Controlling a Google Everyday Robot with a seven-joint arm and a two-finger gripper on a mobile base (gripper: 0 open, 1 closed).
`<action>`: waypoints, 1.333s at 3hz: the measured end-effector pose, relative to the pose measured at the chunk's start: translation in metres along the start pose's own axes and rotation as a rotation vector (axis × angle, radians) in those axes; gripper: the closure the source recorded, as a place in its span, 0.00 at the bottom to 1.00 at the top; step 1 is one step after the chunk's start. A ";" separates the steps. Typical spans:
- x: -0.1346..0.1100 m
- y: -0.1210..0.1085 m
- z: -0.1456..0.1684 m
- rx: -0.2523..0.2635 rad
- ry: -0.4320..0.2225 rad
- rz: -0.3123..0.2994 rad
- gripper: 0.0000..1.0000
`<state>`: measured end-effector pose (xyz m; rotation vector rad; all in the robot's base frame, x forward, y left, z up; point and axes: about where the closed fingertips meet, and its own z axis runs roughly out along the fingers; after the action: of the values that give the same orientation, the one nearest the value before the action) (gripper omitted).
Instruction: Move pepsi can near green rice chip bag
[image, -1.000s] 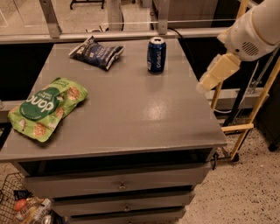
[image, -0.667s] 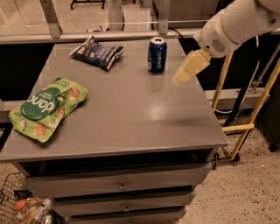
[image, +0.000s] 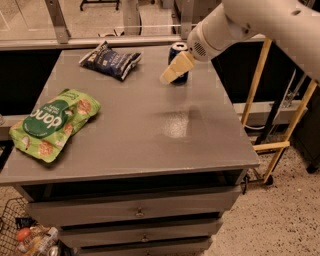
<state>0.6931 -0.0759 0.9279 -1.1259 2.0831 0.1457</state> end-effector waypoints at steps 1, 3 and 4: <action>-0.004 -0.011 0.022 0.027 -0.002 0.069 0.00; -0.010 -0.034 0.052 0.035 -0.030 0.174 0.00; -0.019 -0.040 0.067 0.029 -0.046 0.197 0.00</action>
Offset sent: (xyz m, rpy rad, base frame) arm 0.0649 0.0022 -0.0212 0.1345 0.0323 -0.1755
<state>0.7674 -0.0596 0.9023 -0.8904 2.1458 0.2331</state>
